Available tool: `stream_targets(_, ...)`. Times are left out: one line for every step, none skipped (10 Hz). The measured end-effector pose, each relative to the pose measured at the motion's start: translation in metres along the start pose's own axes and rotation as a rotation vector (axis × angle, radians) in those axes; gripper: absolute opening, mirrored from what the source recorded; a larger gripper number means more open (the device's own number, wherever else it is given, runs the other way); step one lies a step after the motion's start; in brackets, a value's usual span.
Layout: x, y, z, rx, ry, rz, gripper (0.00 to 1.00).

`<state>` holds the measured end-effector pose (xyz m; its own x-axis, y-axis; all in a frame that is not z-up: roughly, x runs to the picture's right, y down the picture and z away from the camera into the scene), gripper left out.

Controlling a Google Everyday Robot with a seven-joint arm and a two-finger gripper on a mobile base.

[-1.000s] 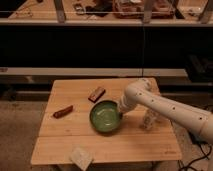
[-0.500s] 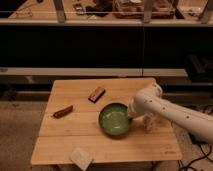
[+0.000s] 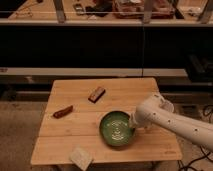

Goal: Drag the ceramic bowl in a circle

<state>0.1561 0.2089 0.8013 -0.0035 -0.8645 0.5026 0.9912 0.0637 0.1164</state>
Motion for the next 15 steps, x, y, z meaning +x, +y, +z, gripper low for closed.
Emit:
stream_targets(-0.005, -0.008, -0.001, 0.006, 0.005, -0.015, 0.00)
stream_targets(-0.009, -0.017, -0.002, 0.016, 0.005, -0.028, 0.00)
stream_targets(-0.013, -0.030, -0.002, 0.031, 0.004, -0.048, 0.00)
stream_targets(-0.014, -0.041, -0.001, 0.045, 0.003, -0.065, 0.00)
stream_targets(-0.013, -0.056, 0.000, 0.063, 0.003, -0.094, 0.00)
stream_targets(-0.011, -0.065, 0.001, 0.073, 0.004, -0.114, 0.00)
stream_targets(-0.005, -0.077, 0.003, 0.085, 0.005, -0.142, 0.00)
stream_targets(0.000, -0.086, 0.004, 0.093, 0.006, -0.165, 0.00)
stream_targets(0.010, -0.099, 0.007, 0.103, 0.006, -0.201, 0.00)
stream_targets(0.016, -0.106, 0.010, 0.108, 0.004, -0.223, 0.00)
stream_targets(0.026, -0.114, 0.013, 0.113, 0.002, -0.248, 0.00)
stream_targets(0.036, -0.120, 0.016, 0.115, 0.002, -0.269, 0.00)
stream_targets(0.048, -0.126, 0.017, 0.115, 0.005, -0.288, 0.00)
stream_targets(0.061, -0.131, 0.017, 0.118, 0.010, -0.303, 0.00)
stream_targets(0.079, -0.136, 0.016, 0.127, 0.019, -0.314, 0.00)
